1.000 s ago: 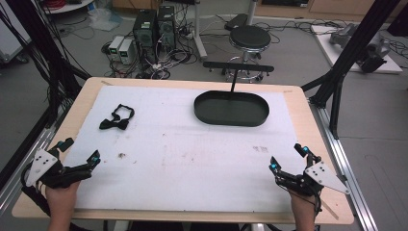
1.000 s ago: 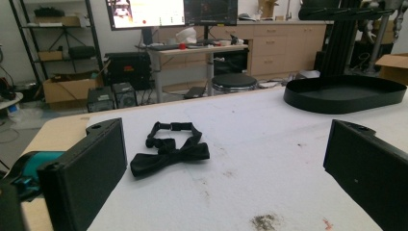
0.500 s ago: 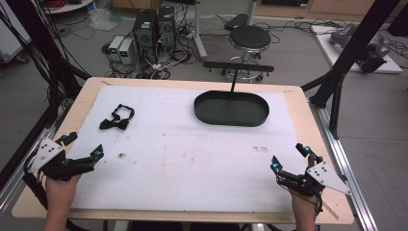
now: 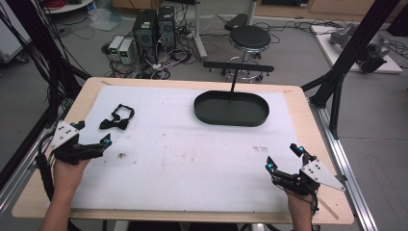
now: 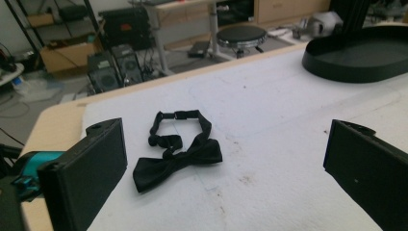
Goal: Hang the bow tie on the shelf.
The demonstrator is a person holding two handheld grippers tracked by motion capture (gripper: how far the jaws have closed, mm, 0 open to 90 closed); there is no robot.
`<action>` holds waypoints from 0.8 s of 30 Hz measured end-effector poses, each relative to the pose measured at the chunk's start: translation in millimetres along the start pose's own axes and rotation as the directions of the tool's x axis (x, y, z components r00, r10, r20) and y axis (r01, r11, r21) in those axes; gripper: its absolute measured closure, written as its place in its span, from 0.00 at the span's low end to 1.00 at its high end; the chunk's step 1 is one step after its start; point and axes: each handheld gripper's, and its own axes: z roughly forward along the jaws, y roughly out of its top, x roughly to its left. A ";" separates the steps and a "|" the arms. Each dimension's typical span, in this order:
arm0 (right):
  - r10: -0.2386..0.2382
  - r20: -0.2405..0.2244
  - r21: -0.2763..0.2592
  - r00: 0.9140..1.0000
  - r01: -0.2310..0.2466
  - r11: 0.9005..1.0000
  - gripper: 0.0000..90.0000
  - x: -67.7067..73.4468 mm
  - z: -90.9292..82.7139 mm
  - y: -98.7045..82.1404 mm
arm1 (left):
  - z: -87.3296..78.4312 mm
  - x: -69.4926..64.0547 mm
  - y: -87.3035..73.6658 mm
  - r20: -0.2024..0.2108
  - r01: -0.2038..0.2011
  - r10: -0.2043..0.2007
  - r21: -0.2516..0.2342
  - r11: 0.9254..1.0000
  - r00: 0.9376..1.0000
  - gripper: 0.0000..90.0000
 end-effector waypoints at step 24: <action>0.011 -0.012 0.016 1.000 -0.011 1.000 0.10 -6.0 2.6 -1.4 | 100.0 17.7 29.1 0.085 -0.042 0.020 0.265 0.963 0.996 0.02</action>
